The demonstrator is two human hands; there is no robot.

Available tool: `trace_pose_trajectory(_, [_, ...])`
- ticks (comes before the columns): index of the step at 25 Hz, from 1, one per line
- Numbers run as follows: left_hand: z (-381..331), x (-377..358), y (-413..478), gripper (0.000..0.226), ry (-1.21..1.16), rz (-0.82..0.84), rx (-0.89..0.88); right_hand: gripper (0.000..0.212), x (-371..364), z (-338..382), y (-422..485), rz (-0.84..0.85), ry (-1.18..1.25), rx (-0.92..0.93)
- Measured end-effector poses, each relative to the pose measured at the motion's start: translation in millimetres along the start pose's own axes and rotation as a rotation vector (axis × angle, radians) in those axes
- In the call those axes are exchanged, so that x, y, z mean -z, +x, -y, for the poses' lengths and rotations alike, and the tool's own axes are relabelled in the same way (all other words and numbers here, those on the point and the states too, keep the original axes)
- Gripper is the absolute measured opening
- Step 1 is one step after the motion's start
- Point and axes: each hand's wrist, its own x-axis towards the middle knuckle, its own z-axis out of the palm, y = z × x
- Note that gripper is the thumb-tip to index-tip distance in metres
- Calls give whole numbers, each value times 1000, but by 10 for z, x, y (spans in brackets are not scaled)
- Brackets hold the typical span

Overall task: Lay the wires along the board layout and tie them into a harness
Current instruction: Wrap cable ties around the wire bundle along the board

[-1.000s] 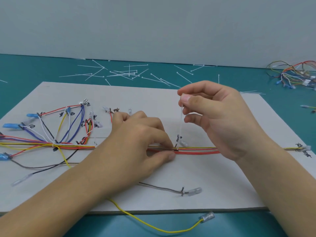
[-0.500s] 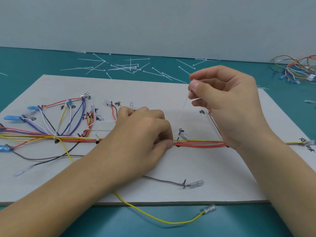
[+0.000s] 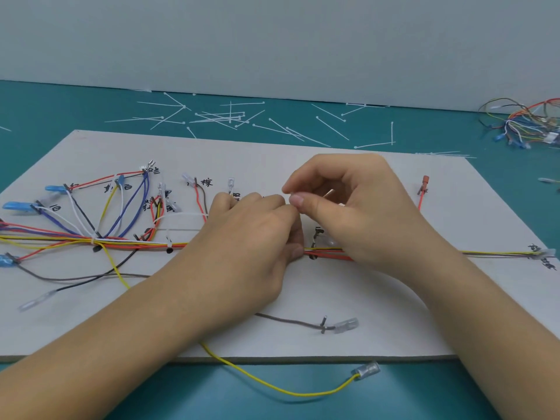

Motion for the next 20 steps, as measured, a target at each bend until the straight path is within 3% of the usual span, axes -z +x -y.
trace_pose_trajectory(5, [35, 45, -35, 13, -119, -99, -75, 13, 33, -23, 4, 16, -54, -18])
trace_pose_trajectory(9, [-2, 29, -47, 7, -218, -55, -177, 13, 40, -36, -6, 22, -81, -42])
trace_pose_trajectory(16, [-88, 22, -57, 32, -202, -21, -55, 13, 41, -12, -26, 54, -166, -6])
trace_pose_trajectory(20, [-119, 27, -45, 32, -239, -7, 2, 12, 41, 3, -36, 79, -170, 3])
